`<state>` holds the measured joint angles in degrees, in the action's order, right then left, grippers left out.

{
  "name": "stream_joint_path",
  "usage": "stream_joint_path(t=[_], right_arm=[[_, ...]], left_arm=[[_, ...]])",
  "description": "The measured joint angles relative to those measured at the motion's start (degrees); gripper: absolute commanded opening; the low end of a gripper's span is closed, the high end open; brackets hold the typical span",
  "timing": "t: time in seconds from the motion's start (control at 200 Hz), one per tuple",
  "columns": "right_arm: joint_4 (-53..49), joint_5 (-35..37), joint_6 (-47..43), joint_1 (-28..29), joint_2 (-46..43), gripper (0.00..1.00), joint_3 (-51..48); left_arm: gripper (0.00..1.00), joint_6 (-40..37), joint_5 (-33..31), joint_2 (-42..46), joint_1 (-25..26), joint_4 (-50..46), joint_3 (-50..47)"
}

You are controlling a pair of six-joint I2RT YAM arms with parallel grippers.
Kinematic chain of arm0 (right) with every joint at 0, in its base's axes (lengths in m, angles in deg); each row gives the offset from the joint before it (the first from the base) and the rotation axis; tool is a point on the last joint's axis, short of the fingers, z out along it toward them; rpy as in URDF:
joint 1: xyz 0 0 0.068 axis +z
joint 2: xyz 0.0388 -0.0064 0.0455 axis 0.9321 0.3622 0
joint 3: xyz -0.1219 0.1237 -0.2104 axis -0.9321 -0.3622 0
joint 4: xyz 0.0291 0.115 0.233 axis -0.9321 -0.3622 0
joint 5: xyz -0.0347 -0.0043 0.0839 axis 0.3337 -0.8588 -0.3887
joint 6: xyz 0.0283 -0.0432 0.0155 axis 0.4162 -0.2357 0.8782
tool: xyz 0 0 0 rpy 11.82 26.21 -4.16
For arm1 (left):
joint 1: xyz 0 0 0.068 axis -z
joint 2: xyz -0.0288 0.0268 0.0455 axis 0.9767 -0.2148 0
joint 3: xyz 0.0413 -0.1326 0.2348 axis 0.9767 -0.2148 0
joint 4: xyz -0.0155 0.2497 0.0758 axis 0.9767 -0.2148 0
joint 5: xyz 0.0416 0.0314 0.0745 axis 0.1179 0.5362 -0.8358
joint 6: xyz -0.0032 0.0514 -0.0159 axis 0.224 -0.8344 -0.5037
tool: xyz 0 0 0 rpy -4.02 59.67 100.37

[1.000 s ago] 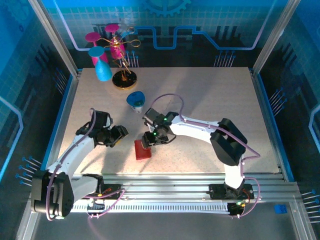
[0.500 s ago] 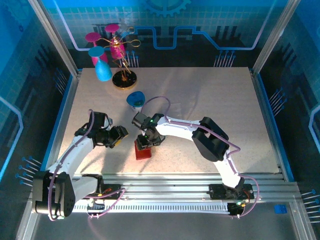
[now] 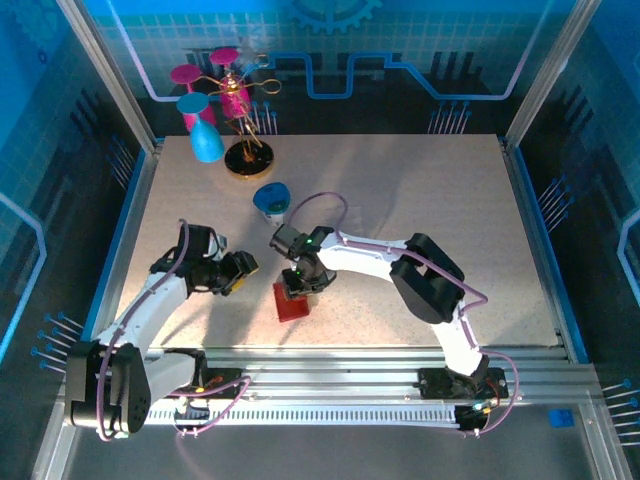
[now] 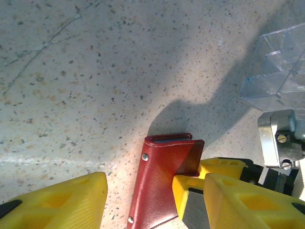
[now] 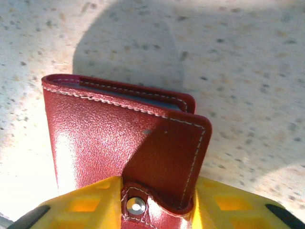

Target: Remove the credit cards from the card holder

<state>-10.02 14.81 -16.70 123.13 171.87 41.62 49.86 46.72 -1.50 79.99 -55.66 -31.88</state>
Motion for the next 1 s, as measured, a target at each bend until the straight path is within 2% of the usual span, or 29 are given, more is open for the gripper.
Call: stream_joint_path(t=[0.115,0.255,0.415,0.585,0.73,0.78,1.0], right_arm=[[1.03,-0.24,-0.13,-2.16,-3.19,0.36,-4.66],[2.58,-0.26,-0.61,-5.99,-7.82,0.35,-11.21],[4.70,-0.74,-1.79,-11.47,-13.51,0.35,-18.80],[6.69,-1.81,-3.74,-17.11,-17.33,0.36,-24.00],[9.42,-3.87,-5.16,-19.17,-18.43,0.39,-26.91],[10.03,-4.48,-5.51,-19.34,-18.43,0.43,-27.23],[10.95,-5.16,-6.64,-19.56,-19.04,0.52,-27.65]], left_arm=[[0.56,1.73,0.39,-1.95,1.95,3.30,0.02],[0.56,4.83,0.13,-6.58,7.56,7.98,0.87],[0.54,8.72,0.00,-16.35,14.29,13.66,5.90],[0.54,11.98,0.42,-25.03,18.97,21.14,10.67],[0.54,14.97,0.70,-30.14,21.42,27.21,11.10],[0.54,15.28,0.85,-31.98,22.27,28.81,11.17],[0.52,15.54,0.72,-34.64,27.50,29.40,11.89]])
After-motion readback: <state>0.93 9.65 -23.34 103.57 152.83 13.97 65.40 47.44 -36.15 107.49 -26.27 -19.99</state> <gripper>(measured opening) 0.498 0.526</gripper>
